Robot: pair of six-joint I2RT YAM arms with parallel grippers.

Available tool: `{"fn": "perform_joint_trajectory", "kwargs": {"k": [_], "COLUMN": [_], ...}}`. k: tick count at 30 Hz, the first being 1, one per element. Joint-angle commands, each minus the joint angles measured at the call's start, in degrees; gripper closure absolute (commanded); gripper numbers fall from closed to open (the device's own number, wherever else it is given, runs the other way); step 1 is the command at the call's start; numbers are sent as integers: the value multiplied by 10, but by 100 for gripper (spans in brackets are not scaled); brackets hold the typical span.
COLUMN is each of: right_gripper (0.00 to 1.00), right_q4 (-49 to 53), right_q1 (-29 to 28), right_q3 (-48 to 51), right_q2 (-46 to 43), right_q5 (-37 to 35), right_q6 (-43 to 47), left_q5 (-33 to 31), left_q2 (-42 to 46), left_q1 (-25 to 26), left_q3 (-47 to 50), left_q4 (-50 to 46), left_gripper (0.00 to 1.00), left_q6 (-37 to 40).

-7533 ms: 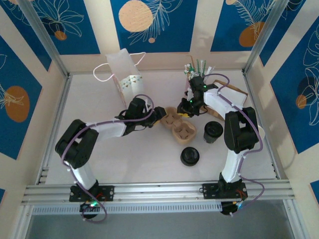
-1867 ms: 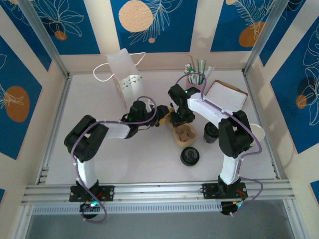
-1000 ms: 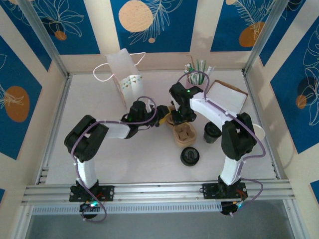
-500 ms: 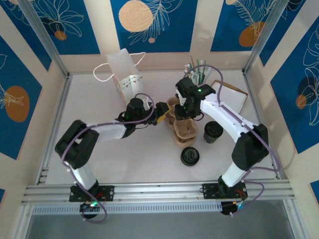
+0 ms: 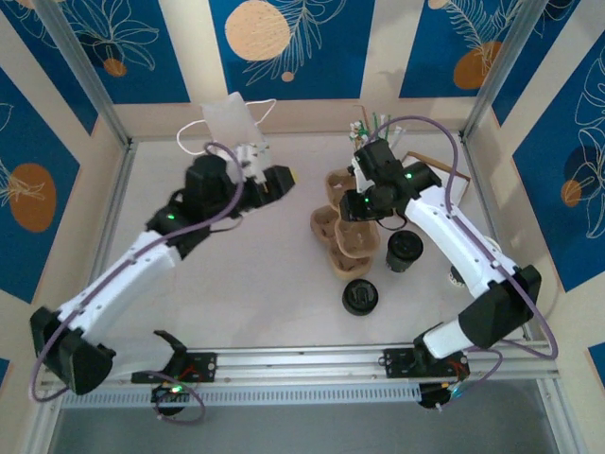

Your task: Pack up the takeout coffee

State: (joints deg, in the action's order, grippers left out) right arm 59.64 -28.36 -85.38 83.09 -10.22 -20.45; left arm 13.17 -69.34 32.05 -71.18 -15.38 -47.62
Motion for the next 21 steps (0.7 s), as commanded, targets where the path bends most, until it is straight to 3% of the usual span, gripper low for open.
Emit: {"fn": "perform_joint_trajectory", "kwargs": {"k": [1,4,8,10,17,21], "right_gripper": [63,63,63,63,63,63], "right_q4": [5,1,-1,-2,-14,-24], "right_q1": [4,6,6,7,16,18], "right_q3": [7,15,28,35,67,79], "right_q2": [-32,-47,-65,-73,-100,-103], "right_q5": [26,34,39,40,51,60], "right_q6": [-11,-11,-11,-12,-17,-18], "left_q5": [-62,-76,-71,-98,-183,-180], "left_q2": [7,-45,-164,-217,-362,-418], "left_q1": [-69,-119,-143,-146,-162,-167], "left_q3": [-78,-172,-314,-391,-614,-685], "left_q4": [-207,-290,-379,-422,-569,-607], "left_gripper": [0,0,13,21,26,30], "left_q6": [107,126,138,138,98,87]}}
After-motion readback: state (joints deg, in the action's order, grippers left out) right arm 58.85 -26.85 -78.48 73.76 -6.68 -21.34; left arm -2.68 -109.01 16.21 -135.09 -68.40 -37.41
